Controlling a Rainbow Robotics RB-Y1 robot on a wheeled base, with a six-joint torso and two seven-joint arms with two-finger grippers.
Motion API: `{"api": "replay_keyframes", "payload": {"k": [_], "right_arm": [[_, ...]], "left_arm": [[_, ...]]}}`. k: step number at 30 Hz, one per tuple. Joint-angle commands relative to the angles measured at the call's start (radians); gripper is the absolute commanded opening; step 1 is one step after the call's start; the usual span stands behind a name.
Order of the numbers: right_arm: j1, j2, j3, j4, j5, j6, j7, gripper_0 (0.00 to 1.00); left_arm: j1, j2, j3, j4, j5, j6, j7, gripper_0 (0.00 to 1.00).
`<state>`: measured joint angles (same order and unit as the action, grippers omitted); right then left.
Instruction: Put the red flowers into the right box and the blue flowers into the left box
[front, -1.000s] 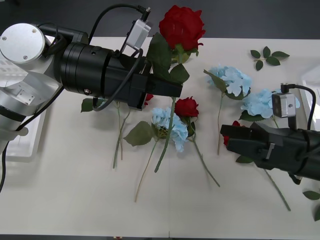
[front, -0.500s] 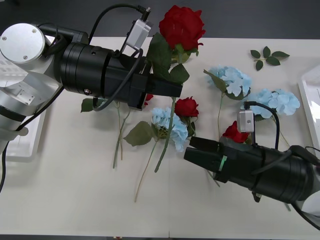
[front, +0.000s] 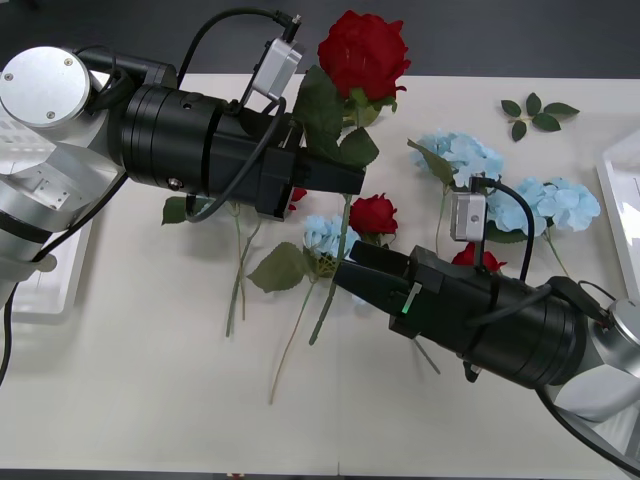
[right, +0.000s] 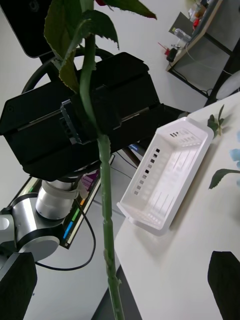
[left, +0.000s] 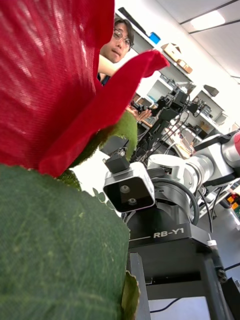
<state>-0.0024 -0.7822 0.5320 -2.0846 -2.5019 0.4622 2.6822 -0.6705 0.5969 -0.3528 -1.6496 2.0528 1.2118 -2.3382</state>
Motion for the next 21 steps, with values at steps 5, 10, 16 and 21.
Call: {"api": "replay_keyframes", "payload": {"k": [5, 10, 16, 21], "right_arm": [[-0.031, 0.035, 0.051, -0.037, 0.018, -0.051, 0.023, 0.94], [-0.041, 0.058, 0.071, -0.037, 0.02, -0.071, 0.023, 0.66], [-0.048, 0.069, 0.082, -0.035, 0.02, -0.097, 0.023, 0.19], [-0.054, 0.078, 0.083, -0.035, 0.02, -0.108, 0.023, 0.0]], "left_arm": [[-0.023, 0.008, 0.012, -0.016, 0.009, -0.005, -0.012, 0.0], [-0.023, 0.008, 0.012, -0.016, 0.009, -0.005, -0.012, 0.0], [-0.023, 0.008, 0.012, -0.016, 0.009, -0.005, -0.012, 0.0], [-0.023, 0.008, 0.012, -0.016, 0.009, -0.005, -0.012, 0.0]]}}
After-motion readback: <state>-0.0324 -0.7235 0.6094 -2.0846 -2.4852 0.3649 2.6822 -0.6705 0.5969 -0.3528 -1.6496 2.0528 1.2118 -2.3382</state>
